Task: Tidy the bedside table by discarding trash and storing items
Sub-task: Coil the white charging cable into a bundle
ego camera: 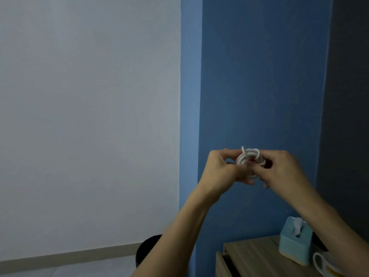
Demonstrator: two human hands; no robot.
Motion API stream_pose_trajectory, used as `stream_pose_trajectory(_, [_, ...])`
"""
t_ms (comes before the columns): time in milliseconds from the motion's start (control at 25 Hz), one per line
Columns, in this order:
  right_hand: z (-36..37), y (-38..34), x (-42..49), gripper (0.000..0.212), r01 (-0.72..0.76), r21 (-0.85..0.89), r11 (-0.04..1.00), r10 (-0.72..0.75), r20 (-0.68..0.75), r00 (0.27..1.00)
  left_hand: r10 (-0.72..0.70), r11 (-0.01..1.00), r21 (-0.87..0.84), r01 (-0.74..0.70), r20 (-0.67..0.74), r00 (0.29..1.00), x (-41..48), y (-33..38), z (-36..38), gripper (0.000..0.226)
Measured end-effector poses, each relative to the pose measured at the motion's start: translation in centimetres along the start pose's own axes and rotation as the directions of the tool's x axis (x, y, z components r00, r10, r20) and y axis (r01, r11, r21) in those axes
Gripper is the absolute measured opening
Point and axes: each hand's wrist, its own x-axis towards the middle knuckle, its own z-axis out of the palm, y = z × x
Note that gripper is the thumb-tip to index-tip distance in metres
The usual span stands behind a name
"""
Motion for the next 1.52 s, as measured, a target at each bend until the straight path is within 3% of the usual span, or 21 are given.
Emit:
stream_pose_trajectory(80, [-0.1,0.3,0.4,0.010,0.001,0.118,0.993,-0.009,0.067,0.998,-0.045,0.997,-0.067,0.046,0.006,0.999,0.1,-0.1,-0.3,0.023])
stream_pose_trajectory(160, [-0.6,0.4,0.2,0.014,-0.062,0.400,0.915,-0.005,0.164,0.987,-0.076,0.990,-0.114,0.078,0.024,0.997,0.3,-0.2,-0.6,0.022])
stream_pose_trajectory(280, [-1.0,1.3,-0.7,0.058,-0.152,0.582,0.799,-0.015,0.271,0.962,-0.101,0.984,-0.144,0.104,0.027,0.995,0.4,-0.4,-0.3,0.020])
stream_pose_trajectory(360, [-0.9,1.8,-1.2,0.071,-0.140,0.630,0.764,-0.004,0.222,0.975,-0.107,0.983,-0.146,0.108,0.017,0.994,0.5,-1.0,0.3,0.014])
stream_pose_trajectory(480, [-0.5,2.7,-2.2,0.072,-0.144,0.655,0.742,0.111,0.092,0.990,-0.150,0.971,-0.190,0.148,0.002,0.989,0.7,-2.9,1.2,0.015])
stream_pose_trajectory(640, [0.4,5.7,-4.2,0.080,-0.210,0.692,0.691,0.271,0.021,0.962,-0.243,0.949,-0.189,0.253,0.074,0.967,0.6,-6.7,2.3,0.021])
stream_pose_trajectory(680, [0.8,6.9,-4.9,0.075,-0.240,0.693,0.680,0.313,0.022,0.950,-0.270,0.945,-0.170,0.281,0.082,0.959,0.7,-8.1,2.8,0.023])
stream_pose_trajectory(760, [1.6,8.5,-5.8,0.042,-0.289,0.705,0.648,0.367,0.044,0.929,-0.308,0.939,-0.134,0.318,0.087,0.947,0.7,-10.1,3.3,0.026])
stream_pose_trajectory(800, [2.1,9.7,-6.4,0.029,-0.321,0.698,0.640,0.408,0.046,0.912,-0.333,0.932,-0.118,0.343,0.094,0.938,0.7,-11.3,3.7,0.027])
stream_pose_trajectory(1000, [5.1,16.6,-10.9,0.018,-0.475,0.651,0.592,0.572,0.076,0.817,-0.509,0.853,-0.077,0.515,0.093,0.856,-0.4,-19.1,5.7,0.026])
stream_pose_trajectory(1200, [8.5,22.9,-16.8,0.018,-0.611,0.682,0.401,0.755,0.132,0.643,-0.729,0.684,-0.047,0.728,-0.012,0.684,-4.0,-29.8,7.2,0.022])
stream_pose_trajectory(1240, [9.2,23.8,-18.1,0.023,-0.629,0.686,0.365,0.774,0.153,0.615,-0.770,0.639,-0.038,0.769,-0.025,0.638,-4.9,-31.8,7.5,0.020])
stream_pose_trajectory(1360, [11.8,25.9,-21.6,0.072,-0.692,0.658,0.296,0.836,0.172,0.521,-0.852,0.519,0.012,0.854,-0.075,0.519,-7.8,-37.7,9.1,0.020])
stream_pose_trajectory(1520, [14.0,28.3,-24.7,0.083,-0.716,0.656,0.237,0.876,0.174,0.449,-0.840,0.458,0.295,0.839,-0.165,0.517,-11.2,-44.3,11.5,0.042])
